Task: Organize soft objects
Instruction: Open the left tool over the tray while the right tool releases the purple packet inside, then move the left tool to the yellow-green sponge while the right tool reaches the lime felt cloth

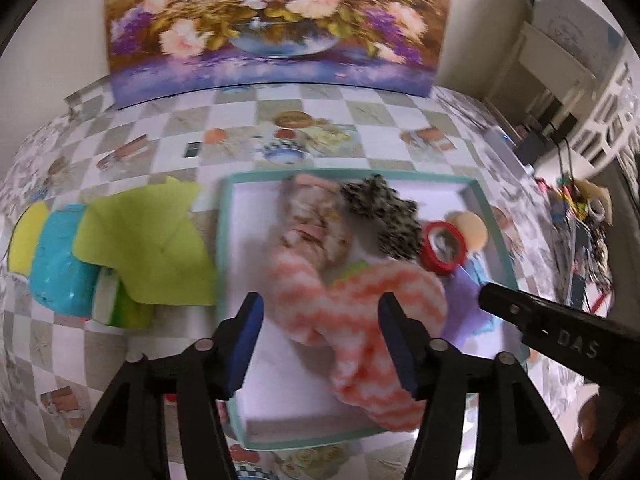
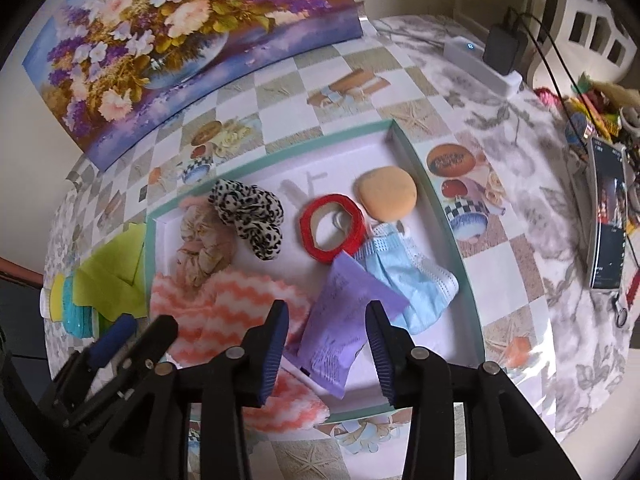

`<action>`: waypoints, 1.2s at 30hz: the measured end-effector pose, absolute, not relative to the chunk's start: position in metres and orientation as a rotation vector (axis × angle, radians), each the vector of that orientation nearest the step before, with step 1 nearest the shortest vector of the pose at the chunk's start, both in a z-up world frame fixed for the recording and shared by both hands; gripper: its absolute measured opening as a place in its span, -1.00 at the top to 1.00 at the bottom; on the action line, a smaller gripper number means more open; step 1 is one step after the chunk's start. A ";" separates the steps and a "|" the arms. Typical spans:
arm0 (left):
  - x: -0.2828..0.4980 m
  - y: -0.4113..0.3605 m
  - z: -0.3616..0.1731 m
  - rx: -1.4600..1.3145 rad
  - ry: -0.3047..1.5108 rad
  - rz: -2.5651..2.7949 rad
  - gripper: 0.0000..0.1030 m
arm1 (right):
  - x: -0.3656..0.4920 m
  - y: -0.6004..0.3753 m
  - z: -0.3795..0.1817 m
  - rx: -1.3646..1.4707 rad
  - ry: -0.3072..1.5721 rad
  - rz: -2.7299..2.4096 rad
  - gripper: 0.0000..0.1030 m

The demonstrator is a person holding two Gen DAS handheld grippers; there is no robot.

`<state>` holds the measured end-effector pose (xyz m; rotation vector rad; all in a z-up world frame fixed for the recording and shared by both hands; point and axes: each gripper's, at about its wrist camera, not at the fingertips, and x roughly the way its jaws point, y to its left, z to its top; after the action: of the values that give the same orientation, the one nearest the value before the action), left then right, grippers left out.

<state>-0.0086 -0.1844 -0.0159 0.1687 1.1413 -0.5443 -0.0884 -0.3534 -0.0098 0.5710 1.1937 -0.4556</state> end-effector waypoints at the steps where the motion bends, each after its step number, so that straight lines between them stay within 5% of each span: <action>1: -0.006 -0.182 -0.017 0.164 1.147 -0.530 -0.28 | -0.087 -0.352 -0.009 0.564 1.194 -0.456 0.15; 6: 0.004 -0.171 -0.027 0.151 1.186 -0.468 -0.34 | -0.084 -0.347 -0.008 0.530 1.198 -0.465 -0.19; 10: 0.007 -0.165 -0.028 0.153 1.169 -0.415 -0.72 | -0.082 -0.345 -0.007 0.482 1.200 -0.493 -0.46; 16: 0.013 -0.148 -0.025 0.127 1.141 -0.310 -0.87 | -0.081 -0.345 -0.007 0.432 1.202 -0.537 -1.00; 36: 0.025 -0.065 0.041 0.087 0.939 -0.174 -0.88 | -0.062 -0.295 0.026 0.429 1.090 -0.383 -1.00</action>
<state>0.0248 -0.0649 0.0411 0.0868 0.9391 -0.1745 -0.0617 -0.2951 0.0259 0.4288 1.0895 -0.3833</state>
